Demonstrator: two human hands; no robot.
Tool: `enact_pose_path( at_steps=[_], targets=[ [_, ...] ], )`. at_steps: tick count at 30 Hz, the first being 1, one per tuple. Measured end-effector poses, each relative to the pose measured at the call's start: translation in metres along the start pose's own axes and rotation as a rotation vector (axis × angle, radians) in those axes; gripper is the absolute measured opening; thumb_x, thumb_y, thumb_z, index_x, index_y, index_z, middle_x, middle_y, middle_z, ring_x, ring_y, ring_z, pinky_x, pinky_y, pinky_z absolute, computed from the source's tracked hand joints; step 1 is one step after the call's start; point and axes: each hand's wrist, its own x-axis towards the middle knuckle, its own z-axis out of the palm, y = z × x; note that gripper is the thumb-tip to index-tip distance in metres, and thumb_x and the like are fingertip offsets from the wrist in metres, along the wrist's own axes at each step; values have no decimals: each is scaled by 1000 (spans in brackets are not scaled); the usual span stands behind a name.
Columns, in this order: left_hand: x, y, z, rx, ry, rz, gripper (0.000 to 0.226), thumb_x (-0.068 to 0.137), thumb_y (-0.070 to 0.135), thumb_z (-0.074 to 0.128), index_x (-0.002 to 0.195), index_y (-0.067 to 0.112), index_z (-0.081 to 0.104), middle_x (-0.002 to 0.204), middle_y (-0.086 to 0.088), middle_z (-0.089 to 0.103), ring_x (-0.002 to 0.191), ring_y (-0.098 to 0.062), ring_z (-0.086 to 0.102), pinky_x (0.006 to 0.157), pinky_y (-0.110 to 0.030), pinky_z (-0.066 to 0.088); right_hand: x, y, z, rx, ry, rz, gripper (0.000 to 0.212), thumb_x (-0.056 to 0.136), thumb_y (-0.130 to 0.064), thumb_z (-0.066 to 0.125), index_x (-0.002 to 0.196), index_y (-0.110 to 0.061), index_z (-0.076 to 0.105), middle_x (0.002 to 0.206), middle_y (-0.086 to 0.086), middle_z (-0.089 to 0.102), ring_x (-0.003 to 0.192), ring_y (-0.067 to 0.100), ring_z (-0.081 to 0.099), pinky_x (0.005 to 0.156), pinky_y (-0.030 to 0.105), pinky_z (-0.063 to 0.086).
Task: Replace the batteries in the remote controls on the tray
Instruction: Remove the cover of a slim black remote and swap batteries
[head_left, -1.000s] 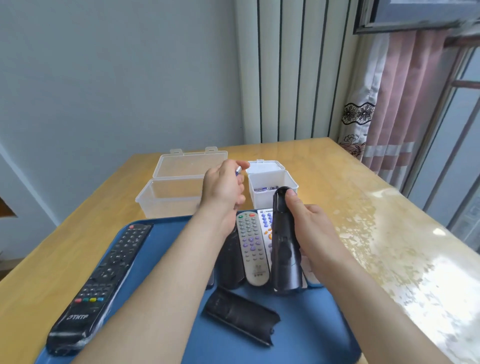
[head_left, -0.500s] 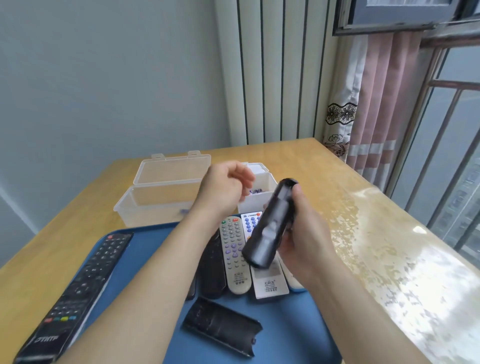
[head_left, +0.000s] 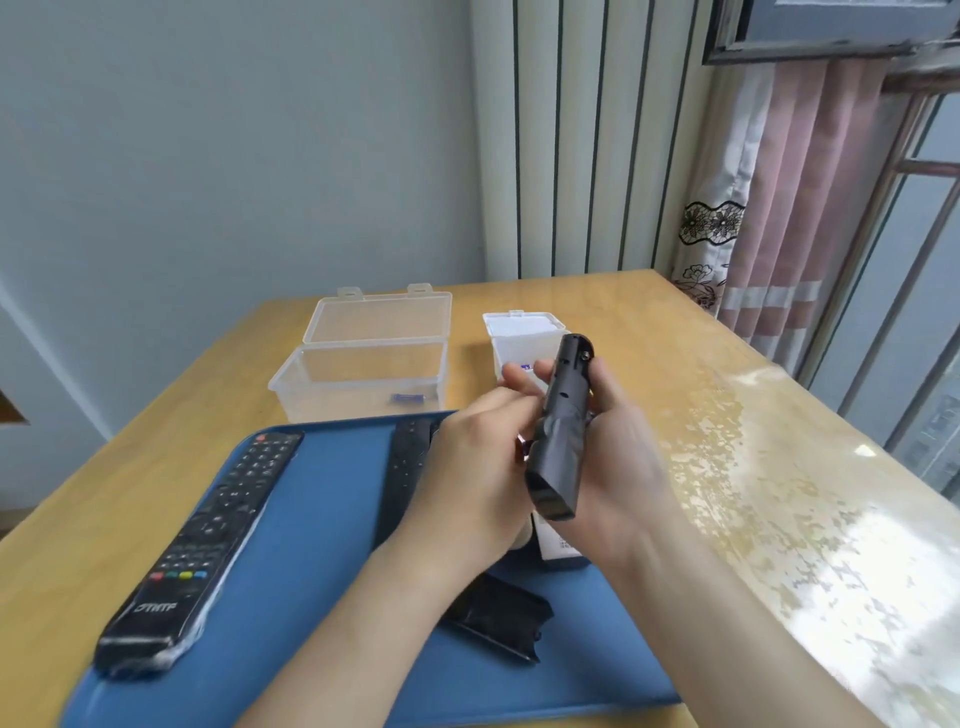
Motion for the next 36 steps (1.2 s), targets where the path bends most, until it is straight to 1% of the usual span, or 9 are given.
enact_pose_path(
  at_steps=[3, 6, 10, 13, 16, 21, 24, 29, 36],
  targets=[
    [-1, -8, -5, 87, -65, 80, 14, 79, 6, 67, 83, 14, 56, 77, 2, 56, 70, -26, 58, 58, -39, 48, 0, 5, 2, -40, -8, 36, 47, 97, -48, 48, 81, -9, 67, 112, 10, 71, 73, 16, 67, 75, 27, 56],
    [-4, -12, -9, 144, -127, 160, 34, 68, 9, 60, 78, 32, 37, 68, 11, 45, 62, -31, 57, 50, -36, 46, 2, 10, 0, -107, -6, 32, 50, 98, -50, 45, 81, -9, 66, 110, 10, 69, 75, 16, 63, 77, 28, 51],
    [-5, -18, -17, 150, -150, -7, 24, 64, 22, 59, 65, 29, 37, 51, 12, 45, 53, -16, 43, 46, -22, 29, 1, 15, 4, -153, -27, 44, 54, 98, -55, 40, 79, -10, 65, 90, 7, 66, 62, 15, 65, 65, 27, 52],
    [-8, -18, -19, -241, -81, -348, 10, 87, 24, 65, 80, 18, 67, 70, 0, 70, 61, -17, 58, 58, -24, 45, 1, 9, 3, -200, -53, 3, 62, 98, -57, 38, 71, -12, 71, 90, 7, 64, 64, 19, 63, 64, 30, 52],
    [-7, -14, -22, -815, 30, -619, 15, 95, 14, 56, 88, 7, 68, 84, -14, 73, 71, -18, 67, 69, -29, 55, 4, 2, 0, -233, -17, -48, 60, 99, -55, 36, 83, -9, 71, 96, 8, 72, 70, 20, 72, 61, 32, 57],
    [-5, -7, -34, -1223, 93, -722, 13, 94, 12, 53, 97, 7, 65, 78, -8, 73, 67, -15, 71, 57, -17, 54, 8, -9, -3, -325, 54, -50, 53, 99, -53, 41, 100, -4, 63, 66, 8, 66, 52, 20, 65, 48, 27, 53],
    [-6, -5, -34, -1226, 98, -689, 21, 92, 8, 54, 111, 9, 63, 75, -10, 70, 65, -18, 69, 56, -19, 55, 5, -9, -5, -504, -4, 30, 47, 99, -50, 44, 102, -7, 63, 62, 6, 57, 47, 18, 53, 46, 27, 48],
    [-5, -8, -37, -1128, 187, -650, 11, 93, 8, 56, 104, 11, 58, 81, -11, 69, 59, -16, 66, 51, -19, 53, 0, -7, -1, -649, -88, 118, 34, 98, -37, 52, 100, -7, 67, 62, 7, 56, 48, 18, 51, 48, 27, 47],
    [-4, -6, -35, -1024, 267, -693, 5, 93, 15, 59, 89, 13, 58, 63, 7, 58, 47, -6, 33, 36, -14, 22, -1, -1, -1, -645, -94, 211, 45, 97, -52, 46, 96, -11, 65, 68, 11, 57, 52, 22, 50, 54, 31, 44]
  ],
)
